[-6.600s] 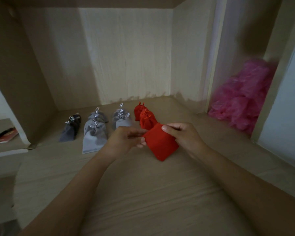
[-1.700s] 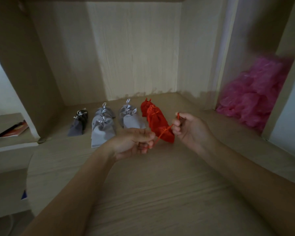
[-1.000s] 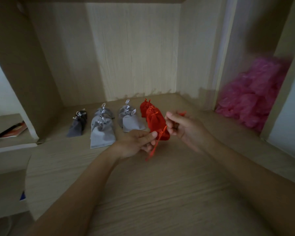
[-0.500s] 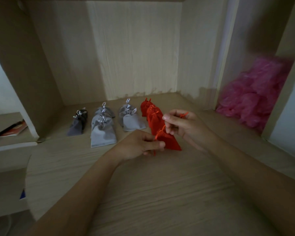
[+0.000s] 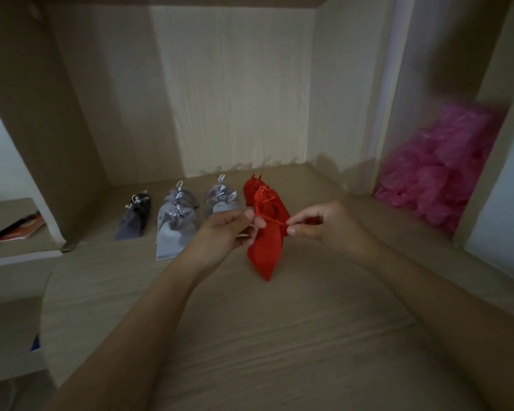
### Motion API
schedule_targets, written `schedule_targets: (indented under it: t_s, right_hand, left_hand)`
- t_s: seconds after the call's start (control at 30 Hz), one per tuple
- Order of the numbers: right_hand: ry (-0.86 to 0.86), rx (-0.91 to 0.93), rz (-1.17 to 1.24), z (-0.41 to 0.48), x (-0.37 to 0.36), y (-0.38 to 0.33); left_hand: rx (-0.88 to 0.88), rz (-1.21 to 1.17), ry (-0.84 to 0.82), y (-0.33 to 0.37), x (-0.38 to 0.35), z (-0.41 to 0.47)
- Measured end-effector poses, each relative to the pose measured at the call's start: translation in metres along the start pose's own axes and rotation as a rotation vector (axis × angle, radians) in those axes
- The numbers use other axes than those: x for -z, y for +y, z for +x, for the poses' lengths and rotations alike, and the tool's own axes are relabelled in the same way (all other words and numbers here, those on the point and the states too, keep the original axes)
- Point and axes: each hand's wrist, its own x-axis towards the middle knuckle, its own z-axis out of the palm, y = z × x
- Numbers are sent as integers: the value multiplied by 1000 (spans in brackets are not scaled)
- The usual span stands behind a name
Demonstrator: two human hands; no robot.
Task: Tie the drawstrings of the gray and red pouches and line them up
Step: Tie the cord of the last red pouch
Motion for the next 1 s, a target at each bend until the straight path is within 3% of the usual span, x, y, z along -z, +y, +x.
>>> schedule_targets:
  t_s: [0.1,0.2,0.4,0.57,0.87,1.0]
  right_hand:
    - [-21,86,-124,0,-1,0]
    - [-58,94,-88,1,-2,-2]
    - [-263,-198,468,-5,-2,-16]
    - [-267,-270,881,-9,-18,-16]
    - [-154,-176,955,-6,-27,-22]
    - [-153,-191,878,-9,-29,-28]
  left_hand:
    - [67,-240,-36,3,-2,-1]
    - [82,-387,-106,7,0,-3]
    - [60,-525,-99,7,4,0]
    - [46,-435,-78,6,7,1]
    - [15,-334,54,6,0,-2]
    - [2,-299,120,2,3,0]
